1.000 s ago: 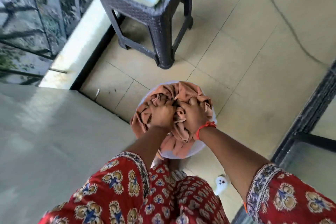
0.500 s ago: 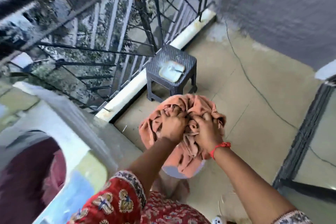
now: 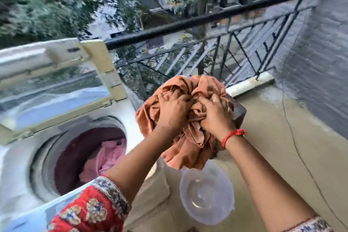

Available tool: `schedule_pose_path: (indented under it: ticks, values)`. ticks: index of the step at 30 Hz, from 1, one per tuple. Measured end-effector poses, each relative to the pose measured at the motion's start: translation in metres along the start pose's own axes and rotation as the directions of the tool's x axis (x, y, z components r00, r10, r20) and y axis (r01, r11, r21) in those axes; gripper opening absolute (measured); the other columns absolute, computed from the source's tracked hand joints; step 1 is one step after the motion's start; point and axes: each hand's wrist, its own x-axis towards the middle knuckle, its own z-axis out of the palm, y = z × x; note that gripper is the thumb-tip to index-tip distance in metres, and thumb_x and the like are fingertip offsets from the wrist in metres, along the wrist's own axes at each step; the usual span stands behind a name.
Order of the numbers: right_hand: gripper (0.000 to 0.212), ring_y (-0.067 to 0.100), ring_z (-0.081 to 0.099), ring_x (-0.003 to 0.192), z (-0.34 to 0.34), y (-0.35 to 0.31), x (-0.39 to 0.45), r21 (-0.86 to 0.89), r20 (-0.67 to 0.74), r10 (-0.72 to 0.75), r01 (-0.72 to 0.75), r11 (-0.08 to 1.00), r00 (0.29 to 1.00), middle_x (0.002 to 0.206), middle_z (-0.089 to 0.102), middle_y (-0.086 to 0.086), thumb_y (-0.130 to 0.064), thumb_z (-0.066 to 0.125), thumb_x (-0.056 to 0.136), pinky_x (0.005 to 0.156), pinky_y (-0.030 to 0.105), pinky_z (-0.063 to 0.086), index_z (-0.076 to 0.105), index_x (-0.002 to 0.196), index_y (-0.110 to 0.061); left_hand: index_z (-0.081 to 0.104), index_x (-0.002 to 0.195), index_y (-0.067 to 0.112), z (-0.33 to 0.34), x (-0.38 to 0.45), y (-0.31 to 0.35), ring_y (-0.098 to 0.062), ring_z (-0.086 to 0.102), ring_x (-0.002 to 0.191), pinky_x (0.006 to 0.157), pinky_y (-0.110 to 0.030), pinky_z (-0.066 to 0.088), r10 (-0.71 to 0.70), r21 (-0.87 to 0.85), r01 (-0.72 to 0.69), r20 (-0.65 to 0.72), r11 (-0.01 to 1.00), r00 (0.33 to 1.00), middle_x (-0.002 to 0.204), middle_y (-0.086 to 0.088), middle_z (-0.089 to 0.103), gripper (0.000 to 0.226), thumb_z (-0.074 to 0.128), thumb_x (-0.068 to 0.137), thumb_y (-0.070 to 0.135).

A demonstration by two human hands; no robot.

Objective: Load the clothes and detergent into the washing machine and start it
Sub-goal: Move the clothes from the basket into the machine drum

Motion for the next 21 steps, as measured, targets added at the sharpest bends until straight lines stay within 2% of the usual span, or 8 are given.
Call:
schedule_pose_path:
  ticks: [5, 7, 12, 14, 17, 21]
  values:
    - [0.058, 0.039, 0.048, 0.106, 0.014, -0.114, 0.016, 0.039, 0.02, -0.226, 0.226, 0.973, 0.974, 0.114, 0.043, 0.006, -0.021, 0.065, 0.072, 0.087, 0.046, 0.047, 0.047, 0.122, -0.045, 0.06, 0.123, 0.036, -0.041, -0.059, -0.095, -0.025, 0.048, 0.119, 0.095, -0.066, 0.026, -0.202, 0.016, 0.205, -0.12, 0.979, 0.972, 0.123, 0.009, 0.062, 0.044, 0.058, 0.08, 0.028]
    - [0.057, 0.039, 0.049, 0.104, 0.02, -0.14, 0.02, 0.035, 0.019, -0.256, 0.255, 0.966, 0.966, 0.112, 0.044, 0.006, -0.023, 0.065, 0.073, 0.086, 0.046, 0.047, 0.044, 0.122, -0.044, 0.06, 0.122, 0.037, -0.051, -0.073, -0.114, -0.023, 0.047, 0.12, 0.096, -0.066, 0.027, -0.247, 0.025, 0.253, -0.134, 0.967, 0.96, 0.123, 0.01, 0.062, 0.043, 0.056, 0.08, 0.028]
    - [0.057, 0.04, 0.047, 0.105, 0.054, -0.263, 0.015, 0.11, 0.064, -0.416, 0.408, 0.906, 0.907, 0.119, 0.043, 0.008, -0.022, 0.064, 0.074, 0.085, 0.045, 0.048, 0.044, 0.122, -0.045, 0.061, 0.12, 0.037, -0.072, -0.147, -0.212, -0.022, 0.048, 0.119, 0.096, -0.059, 0.026, -0.412, 0.039, 0.425, -0.18, 0.904, 0.893, 0.123, 0.01, 0.062, 0.043, 0.055, 0.077, 0.032]
    - [0.055, 0.042, 0.045, 0.106, 0.07, -0.303, 0.013, 0.133, 0.108, -0.461, 0.446, 0.885, 0.881, 0.122, 0.041, 0.01, -0.019, 0.064, 0.073, 0.089, 0.046, 0.046, 0.05, 0.122, -0.042, 0.06, 0.121, 0.039, -0.072, -0.172, -0.245, -0.02, 0.048, 0.119, 0.094, -0.056, 0.029, -0.465, 0.036, 0.478, -0.176, 0.878, 0.867, 0.124, 0.012, 0.061, 0.042, 0.06, 0.079, 0.033]
    - [0.059, 0.044, 0.042, 0.111, 0.093, -0.349, 0.013, 0.137, 0.175, -0.487, 0.468, 0.873, 0.856, 0.123, 0.042, 0.011, -0.025, 0.073, 0.068, 0.095, 0.051, 0.044, 0.052, 0.122, -0.038, 0.059, 0.123, 0.041, -0.072, -0.198, -0.286, -0.02, 0.048, 0.119, 0.093, -0.051, 0.028, -0.522, 0.008, 0.531, -0.167, 0.848, 0.836, 0.125, 0.011, 0.061, 0.045, 0.059, 0.081, 0.024]
    - [0.056, 0.042, 0.042, 0.109, 0.127, -0.391, 0.011, 0.143, 0.182, -0.496, 0.476, 0.868, 0.849, 0.116, 0.043, 0.009, -0.031, 0.074, 0.068, 0.093, 0.049, 0.043, 0.052, 0.118, -0.039, 0.06, 0.122, 0.041, -0.063, -0.224, -0.328, -0.021, 0.048, 0.119, 0.094, -0.05, 0.024, -0.548, -0.01, 0.555, -0.181, 0.832, 0.817, 0.125, 0.009, 0.062, 0.046, 0.057, 0.082, 0.02]
